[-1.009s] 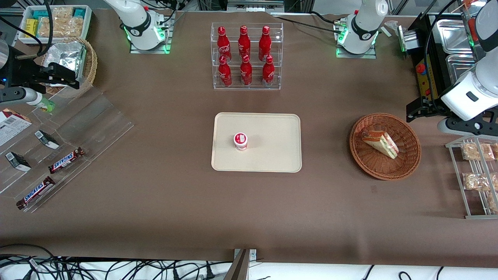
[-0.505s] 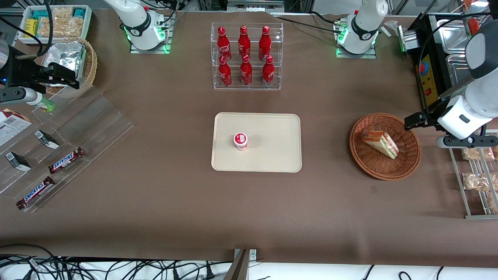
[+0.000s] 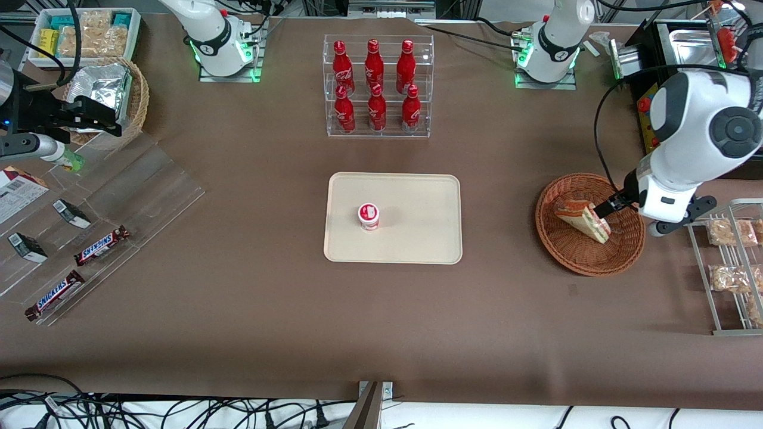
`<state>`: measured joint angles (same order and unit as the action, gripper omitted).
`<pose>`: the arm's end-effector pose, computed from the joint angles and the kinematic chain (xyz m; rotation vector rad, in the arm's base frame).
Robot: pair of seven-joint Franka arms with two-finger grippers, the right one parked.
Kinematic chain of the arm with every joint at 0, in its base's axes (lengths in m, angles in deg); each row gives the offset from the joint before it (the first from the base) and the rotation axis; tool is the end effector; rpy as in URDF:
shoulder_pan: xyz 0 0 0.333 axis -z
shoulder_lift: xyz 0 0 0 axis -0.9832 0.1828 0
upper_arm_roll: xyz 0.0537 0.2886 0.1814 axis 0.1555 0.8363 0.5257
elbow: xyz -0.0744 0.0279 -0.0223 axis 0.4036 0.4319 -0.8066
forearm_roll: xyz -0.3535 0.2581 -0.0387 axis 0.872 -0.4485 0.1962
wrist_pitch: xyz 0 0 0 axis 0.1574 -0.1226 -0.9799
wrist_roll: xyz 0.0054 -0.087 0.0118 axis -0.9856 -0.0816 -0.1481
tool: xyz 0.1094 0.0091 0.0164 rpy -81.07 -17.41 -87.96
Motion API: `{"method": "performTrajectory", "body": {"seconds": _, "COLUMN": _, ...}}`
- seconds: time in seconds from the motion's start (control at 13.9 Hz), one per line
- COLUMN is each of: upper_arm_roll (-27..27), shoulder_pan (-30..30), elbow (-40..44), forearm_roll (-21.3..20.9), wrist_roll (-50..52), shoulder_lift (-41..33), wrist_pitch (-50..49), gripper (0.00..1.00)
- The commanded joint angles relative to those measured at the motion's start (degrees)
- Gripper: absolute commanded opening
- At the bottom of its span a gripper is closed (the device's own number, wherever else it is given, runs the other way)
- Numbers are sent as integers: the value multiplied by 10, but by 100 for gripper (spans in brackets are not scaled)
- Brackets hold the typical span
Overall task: Place sandwich from basket to tray
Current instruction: 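Move the left gripper down over the wrapped sandwich in the wicker basket, then close the left gripper on the sandwich's crust edge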
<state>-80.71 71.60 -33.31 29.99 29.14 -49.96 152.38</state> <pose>0.6183 -0.0069 0.3769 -2.9183 -0.8934 0.0307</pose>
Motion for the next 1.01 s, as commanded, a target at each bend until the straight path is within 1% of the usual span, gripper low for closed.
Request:
{"method": "performTrajectory", "body": {"seconds": 0.0, "upper_arm_roll": -2, "shoulder_pan": -1, "elbow": -68, "forearm_roll": -20, "wrist_roll": 85, "shoulder_lift": -20, "wrist_pitch": 67, "gripper": 100}}
{"method": "performTrajectory", "body": {"seconds": 0.22, "upper_arm_roll": -2, "shoulder_pan": -1, "elbow": -97, "forearm_roll": -40, "wrist_roll": 144, "shoulder_lift": 7, "wrist_pitch": 137, "gripper": 100}}
{"method": "performTrajectory", "body": {"seconds": 0.43, "upper_arm_roll": -1, "shoulder_pan": -2, "elbow": -121, "forearm_roll": -87, "wrist_roll": 181, "shoulder_lift": 34, "wrist_pitch": 195, "gripper": 100}}
{"method": "performTrajectory", "body": {"seconds": 0.72, "upper_arm_roll": 3, "shoulder_pan": -4, "elbow": -128, "forearm_roll": -98, "wrist_roll": 196, "shoulder_lift": 64, "wrist_pitch": 238, "gripper": 100}}
{"method": "performTrajectory", "body": {"seconds": 0.94, "upper_arm_roll": 3, "shoulder_pan": -22, "elbow": -134, "forearm_roll": -98, "wrist_roll": 196, "shoulder_lift": 79, "wrist_pitch": 266, "gripper": 100}}
